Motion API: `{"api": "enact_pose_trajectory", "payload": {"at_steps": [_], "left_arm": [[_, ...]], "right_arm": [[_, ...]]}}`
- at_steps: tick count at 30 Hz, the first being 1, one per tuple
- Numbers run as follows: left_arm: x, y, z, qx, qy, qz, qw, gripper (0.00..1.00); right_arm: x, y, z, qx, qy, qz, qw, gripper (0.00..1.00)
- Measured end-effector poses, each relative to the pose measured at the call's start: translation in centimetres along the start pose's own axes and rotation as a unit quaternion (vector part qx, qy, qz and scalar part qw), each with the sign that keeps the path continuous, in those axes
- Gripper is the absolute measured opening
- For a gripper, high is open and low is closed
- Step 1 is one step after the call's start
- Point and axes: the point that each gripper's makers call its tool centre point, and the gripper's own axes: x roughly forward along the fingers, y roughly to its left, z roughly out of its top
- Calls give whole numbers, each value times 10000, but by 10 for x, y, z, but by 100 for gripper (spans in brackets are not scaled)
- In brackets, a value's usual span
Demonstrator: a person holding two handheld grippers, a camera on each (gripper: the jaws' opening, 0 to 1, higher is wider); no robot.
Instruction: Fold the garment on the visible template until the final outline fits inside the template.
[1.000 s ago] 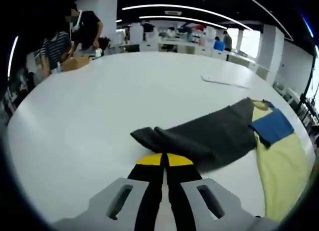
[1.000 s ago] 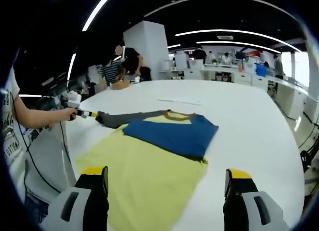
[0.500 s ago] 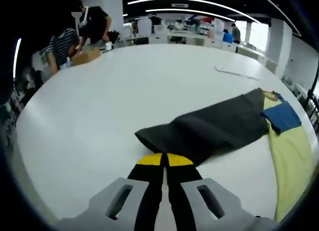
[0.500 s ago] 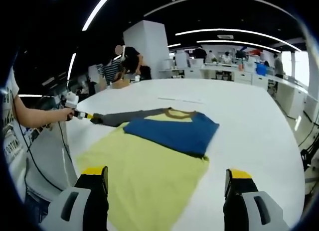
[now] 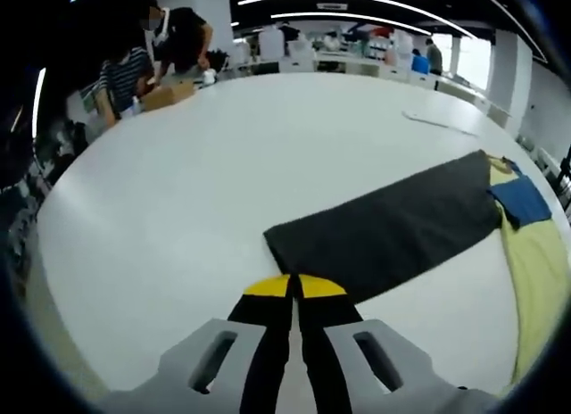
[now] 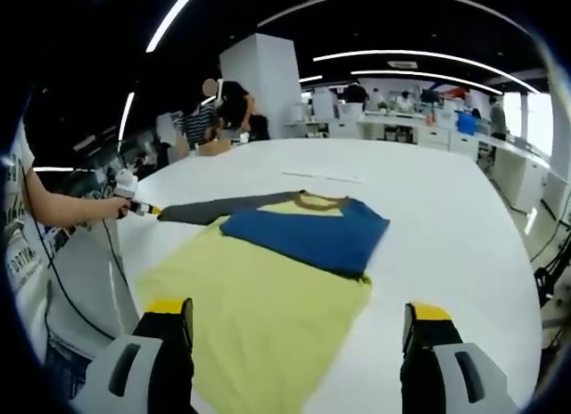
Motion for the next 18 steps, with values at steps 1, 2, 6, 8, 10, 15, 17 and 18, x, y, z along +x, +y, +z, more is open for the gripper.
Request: {"api": "enact_pose_trajectory", "payload": {"at_steps": [1, 2, 6, 8, 10, 15, 17, 18], "left_arm": [[-1, 0, 0, -2, -9, 6, 10000, 4], [-1, 0, 0, -17, -36, 10, 10000, 8], [-3, -3, 0, -152, -133, -45, 9998, 18], [-3, -6, -2, -169, -129, -59, 9998, 19], [-2, -8, -5, -170, -128, -64, 9998, 21], [-1, -13, -10, -237, -74, -70, 9997, 19], [0, -13, -12, -219, -24, -14, 9998, 17], [0, -13, -13, -228, -16, 4, 9997, 17]], "right_arm": [[0, 0, 0, -5, 1, -3, 10000, 97], [0, 0, 0, -8, -1, -5, 10000, 97], [0, 1, 2, -3, -18, -15, 10000, 97], [0, 1, 2, -4, -26, -20, 10000, 98], [0, 2, 1, -1, -27, -15, 10000, 98], [-2, 3, 0, -3, -38, -11, 10000, 98], [-2, 5, 1, -3, -63, 8, 10000, 99], [-2, 6, 2, 3, -97, 43, 9999, 99]]}}
